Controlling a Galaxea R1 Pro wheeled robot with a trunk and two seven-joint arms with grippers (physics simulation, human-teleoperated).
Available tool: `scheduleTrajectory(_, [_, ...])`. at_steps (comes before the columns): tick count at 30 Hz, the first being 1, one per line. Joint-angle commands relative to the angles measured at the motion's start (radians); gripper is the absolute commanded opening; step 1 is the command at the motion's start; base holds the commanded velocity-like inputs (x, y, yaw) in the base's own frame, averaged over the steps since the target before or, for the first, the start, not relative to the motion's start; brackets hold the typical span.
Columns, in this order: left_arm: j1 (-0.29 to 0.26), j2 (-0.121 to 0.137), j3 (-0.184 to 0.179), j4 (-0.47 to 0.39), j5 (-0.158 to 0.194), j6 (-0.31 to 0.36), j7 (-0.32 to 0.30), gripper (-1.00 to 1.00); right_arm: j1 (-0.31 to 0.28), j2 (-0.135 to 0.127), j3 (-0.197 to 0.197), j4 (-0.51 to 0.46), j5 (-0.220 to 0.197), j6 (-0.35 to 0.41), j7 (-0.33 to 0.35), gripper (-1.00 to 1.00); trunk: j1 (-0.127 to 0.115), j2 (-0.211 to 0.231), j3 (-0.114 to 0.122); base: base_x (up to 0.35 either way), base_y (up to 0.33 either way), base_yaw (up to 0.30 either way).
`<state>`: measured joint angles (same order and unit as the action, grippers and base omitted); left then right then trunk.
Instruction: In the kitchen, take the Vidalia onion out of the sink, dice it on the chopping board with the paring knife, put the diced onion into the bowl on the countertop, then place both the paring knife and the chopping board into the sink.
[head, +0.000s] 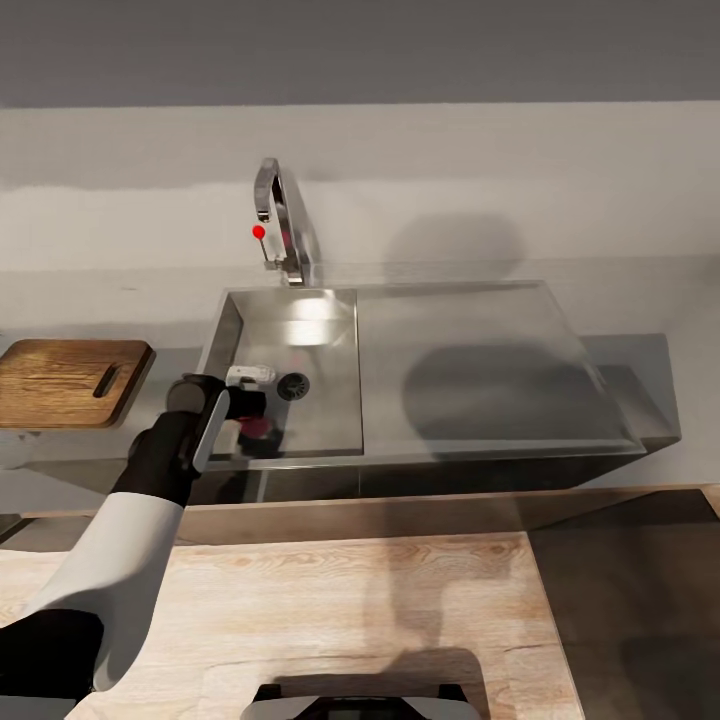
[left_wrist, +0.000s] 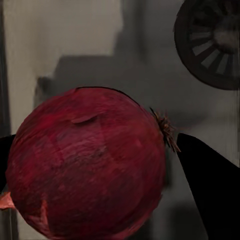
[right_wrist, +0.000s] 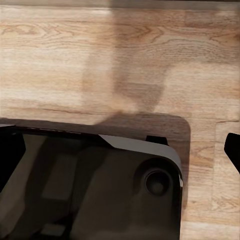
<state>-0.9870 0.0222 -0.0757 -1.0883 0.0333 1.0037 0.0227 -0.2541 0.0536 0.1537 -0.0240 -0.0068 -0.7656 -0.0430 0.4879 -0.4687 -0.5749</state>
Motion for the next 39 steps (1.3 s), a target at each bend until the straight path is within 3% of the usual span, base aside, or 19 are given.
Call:
scheduleTrajectory(1, [-0.001, 0.001, -0.003, -0.019, 0.004, 0.004, 0.002, -1.00, -0.001, 0.000, 0.006, 0.001, -0.001, -0.003, -0.005, 1.00, 0.000, -0.001, -0.001, 0.000, 0.000, 0.000])
scheduleTrajectory(6, [-0.001, 0.001, -0.003, -0.040, 0.004, 0.004, 0.002, -1.00, -0.001, 0.000, 0.006, 0.001, -0.001, -0.003, -0.005, 1.00, 0.000, -0.001, -0.001, 0.000, 0.000, 0.000])
scheduleTrajectory(14, [0.000, -0.003, -0.003, -0.172, 0.005, 0.005, 0.003, -1.00, -0.001, 0.000, 0.006, 0.001, -0.001, -0.003, -0.005, 1.00, 0.000, -0.001, -0.001, 0.000, 0.000, 0.000])
scheduleTrajectory(35, [0.000, 0.000, 0.000, -0.327, 0.004, 0.006, 0.004, -1.00, -0.001, -0.001, 0.006, 0.001, -0.001, -0.006, -0.005, 1.00, 0.000, -0.001, -0.001, 0.000, 0.000, 0.000])
scheduleTrajectory(39, [0.000, 0.000, 0.002, -0.389, 0.004, 0.006, 0.005, -1.00, -0.001, -0.001, 0.006, 0.001, -0.001, -0.010, -0.005, 1.00, 0.000, -0.001, -0.001, 0.000, 0.000, 0.000])
